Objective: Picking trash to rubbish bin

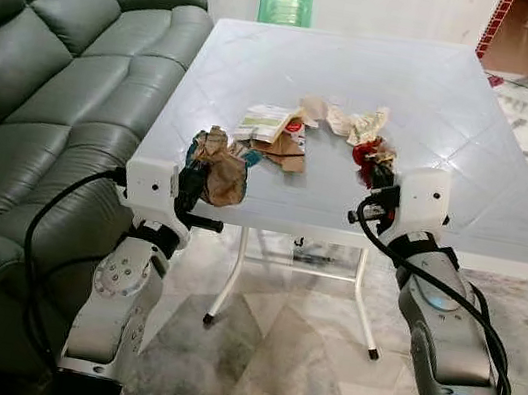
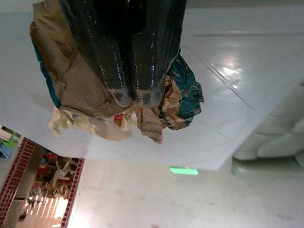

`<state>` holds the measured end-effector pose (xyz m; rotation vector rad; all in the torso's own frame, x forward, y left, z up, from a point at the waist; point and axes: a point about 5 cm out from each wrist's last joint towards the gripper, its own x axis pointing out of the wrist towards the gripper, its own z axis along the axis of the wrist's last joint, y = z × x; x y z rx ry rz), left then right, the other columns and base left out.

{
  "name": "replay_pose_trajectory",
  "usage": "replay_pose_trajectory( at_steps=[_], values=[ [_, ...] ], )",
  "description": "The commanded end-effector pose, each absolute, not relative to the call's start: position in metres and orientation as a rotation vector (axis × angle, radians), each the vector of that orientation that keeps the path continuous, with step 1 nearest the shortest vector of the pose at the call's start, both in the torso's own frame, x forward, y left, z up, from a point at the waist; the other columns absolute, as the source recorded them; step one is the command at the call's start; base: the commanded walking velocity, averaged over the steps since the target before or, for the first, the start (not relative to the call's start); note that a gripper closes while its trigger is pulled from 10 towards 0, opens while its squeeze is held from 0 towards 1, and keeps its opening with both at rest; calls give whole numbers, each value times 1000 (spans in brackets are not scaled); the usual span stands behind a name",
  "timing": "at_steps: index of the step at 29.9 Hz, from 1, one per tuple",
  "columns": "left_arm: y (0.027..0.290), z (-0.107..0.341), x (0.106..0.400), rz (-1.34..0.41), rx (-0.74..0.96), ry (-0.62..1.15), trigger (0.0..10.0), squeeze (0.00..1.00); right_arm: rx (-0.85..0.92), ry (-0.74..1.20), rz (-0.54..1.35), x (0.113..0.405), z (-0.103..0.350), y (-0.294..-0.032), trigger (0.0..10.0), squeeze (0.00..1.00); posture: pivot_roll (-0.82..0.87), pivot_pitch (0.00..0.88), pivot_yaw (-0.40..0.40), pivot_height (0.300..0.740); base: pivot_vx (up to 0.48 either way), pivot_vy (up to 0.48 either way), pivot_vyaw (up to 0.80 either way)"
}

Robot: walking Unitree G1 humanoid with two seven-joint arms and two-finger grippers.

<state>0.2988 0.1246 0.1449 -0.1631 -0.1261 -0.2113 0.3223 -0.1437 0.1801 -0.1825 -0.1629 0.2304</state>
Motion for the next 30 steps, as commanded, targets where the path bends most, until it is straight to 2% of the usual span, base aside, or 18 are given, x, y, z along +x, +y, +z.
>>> replay_pose_trajectory(
  at_steps=[1, 5, 9, 17, 24, 30],
  values=[
    [123, 143, 300, -217, -166, -123, 2510, 0, -196, -180, 241, 323, 187, -142, 10000, 0, -122, 37, 48, 740, 0, 0, 0],
    [110, 142, 304, -262, -179, -118, 2588, 0, -218, -176, 217, 321, 187, -150, 10000, 0, -154, 32, 54, 740, 0, 0, 0],
    [102, 145, 312, -304, -168, -135, 2706, 0, -216, -160, 191, 318, 186, -154, 10000, 0, -176, 24, 25, 740, 0, 0, 0],
    [105, 150, 320, -284, -162, -164, 2824, 0, -225, -160, 231, 326, 188, -143, 10000, 0, -165, 17, 0, 740, 0, 0, 0],
    [115, 148, 324, -241, -172, -164, 2863, 0, -207, -195, 262, 335, 191, -130, 10000, 0, -126, 25, 57, 740, 0, 0, 0],
    [122, 149, 326, -220, -173, -165, 2863, 0, -181, -225, 249, 340, 193, -130, 10000, 0, -100, 28, 91, 740, 0, 0, 0]
  ],
)
